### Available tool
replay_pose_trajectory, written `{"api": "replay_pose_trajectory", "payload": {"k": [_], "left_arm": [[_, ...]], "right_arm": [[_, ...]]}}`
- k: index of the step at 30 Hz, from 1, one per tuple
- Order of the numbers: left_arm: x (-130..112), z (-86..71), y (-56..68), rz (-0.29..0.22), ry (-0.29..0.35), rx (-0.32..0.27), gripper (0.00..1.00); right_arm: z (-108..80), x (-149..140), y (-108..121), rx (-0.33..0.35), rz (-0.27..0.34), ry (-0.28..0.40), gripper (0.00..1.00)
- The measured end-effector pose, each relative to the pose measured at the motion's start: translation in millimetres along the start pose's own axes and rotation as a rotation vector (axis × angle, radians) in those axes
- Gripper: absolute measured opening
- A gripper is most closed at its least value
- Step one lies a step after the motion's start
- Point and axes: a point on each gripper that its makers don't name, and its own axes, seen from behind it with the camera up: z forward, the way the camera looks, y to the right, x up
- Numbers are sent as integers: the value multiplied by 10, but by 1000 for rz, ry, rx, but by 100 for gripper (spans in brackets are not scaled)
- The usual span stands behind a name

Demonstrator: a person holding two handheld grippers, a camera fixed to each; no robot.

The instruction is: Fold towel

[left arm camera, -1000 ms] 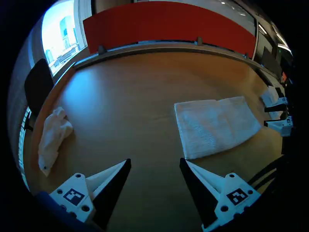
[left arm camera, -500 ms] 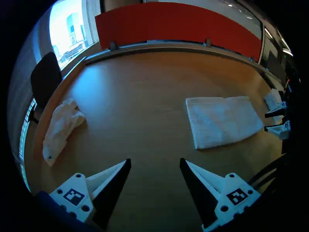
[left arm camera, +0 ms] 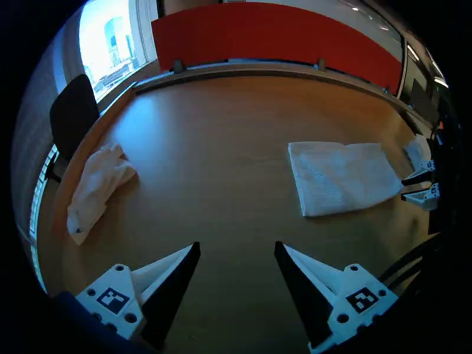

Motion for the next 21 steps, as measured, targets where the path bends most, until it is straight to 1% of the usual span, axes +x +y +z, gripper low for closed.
{"api": "replay_pose_trajectory", "payload": {"k": [3,4,6,11,15,17,21], "left_arm": [[-9,-6,-12,-3,-1,-1,94],[-9,-6,-13,-4,-1,-1,94],[-9,-6,-15,-4,-1,-2,94],[-2,5,-10,-1,-1,-4,94],[9,12,-12,2,-1,-4,94],[12,13,-14,3,-1,-3,94],[13,14,-16,4,-1,-3,94]], "right_arm": [[4,24,-5,6,1,4,37],[1,30,-8,9,2,5,35],[-5,44,-13,14,2,7,34],[14,14,-6,12,-10,-6,34],[28,-1,-14,14,-15,-13,21],[31,5,-9,9,-14,-11,12],[38,24,-18,4,-13,-7,6]]}}
